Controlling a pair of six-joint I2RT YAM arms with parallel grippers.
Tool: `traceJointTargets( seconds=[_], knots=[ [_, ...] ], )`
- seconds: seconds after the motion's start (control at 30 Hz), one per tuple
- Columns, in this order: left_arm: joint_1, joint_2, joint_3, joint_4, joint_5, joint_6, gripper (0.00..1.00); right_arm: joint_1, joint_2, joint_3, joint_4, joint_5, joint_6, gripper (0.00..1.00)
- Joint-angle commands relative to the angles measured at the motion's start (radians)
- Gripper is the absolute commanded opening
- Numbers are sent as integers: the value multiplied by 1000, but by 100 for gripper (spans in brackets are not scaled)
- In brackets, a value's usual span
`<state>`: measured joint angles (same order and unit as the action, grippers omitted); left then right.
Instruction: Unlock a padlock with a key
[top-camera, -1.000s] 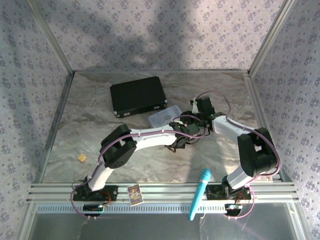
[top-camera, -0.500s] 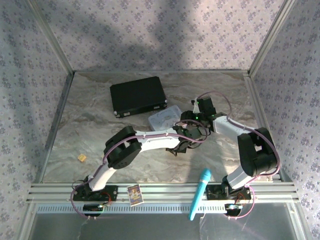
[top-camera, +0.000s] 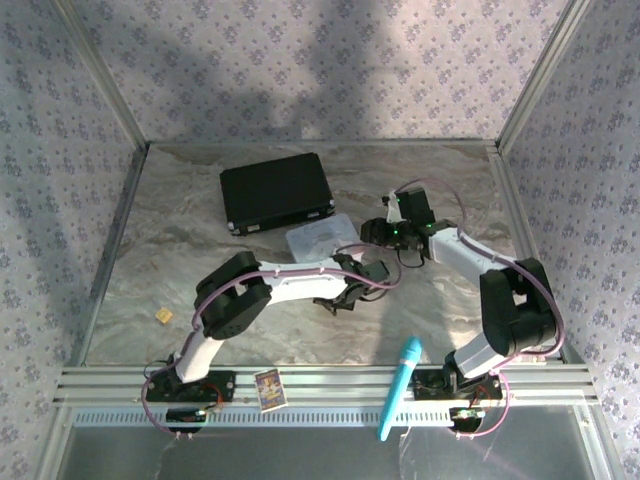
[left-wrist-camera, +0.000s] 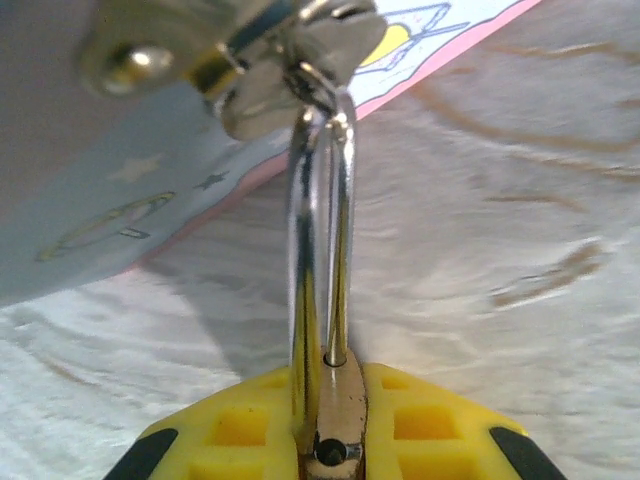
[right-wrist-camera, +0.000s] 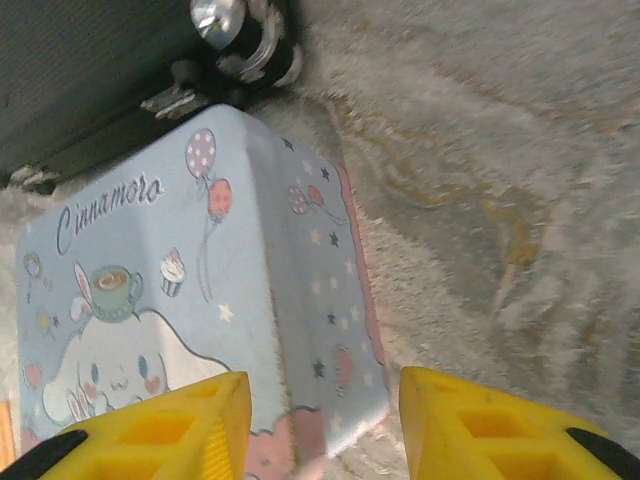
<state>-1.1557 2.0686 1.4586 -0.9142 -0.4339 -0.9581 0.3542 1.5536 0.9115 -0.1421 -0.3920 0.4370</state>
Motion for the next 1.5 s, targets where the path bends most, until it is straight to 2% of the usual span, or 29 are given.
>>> traceJointTargets(
  seconds=[0.0,0.13,0.23,0.4,0.47,0.6,0.77,0.97,1.1,1.17,1.3,1.4,1.47],
  knots=[
    [16,-8,-31,-184,-58,1,14,59,20,-6,34,-101,-16,44],
    [16,33,-6,-244,-77,-4,17,137,23,-34,103,-145,22,44],
    [15,47,-9,-232,-48,-6,21,174,15,-53,134,-128,55,43],
    [2,23,-13,-215,-33,-25,30,183,-21,-108,161,-80,102,43],
    [2,11,-19,-203,-27,-31,31,179,-42,-127,165,-63,105,43],
    [-1,-2,-42,-148,7,-36,23,134,-84,-140,153,-35,102,42],
    [-1,30,-27,-178,-13,-44,15,89,-74,-28,55,-16,19,43],
    [3,34,-36,-198,-46,-33,9,115,86,155,12,-47,-57,40],
    [6,1,-77,-185,-49,-32,9,128,222,272,-70,65,-63,35],
    [11,-18,-103,-173,-41,-34,9,128,260,273,-77,84,-32,32],
    [32,-58,-167,-136,-26,-37,9,168,264,236,-35,29,-31,29],
    [47,-81,-195,-127,-29,-32,10,185,230,133,128,-156,10,29],
    [54,-85,-201,-138,-40,-25,12,202,211,87,165,-199,23,28]
  ],
)
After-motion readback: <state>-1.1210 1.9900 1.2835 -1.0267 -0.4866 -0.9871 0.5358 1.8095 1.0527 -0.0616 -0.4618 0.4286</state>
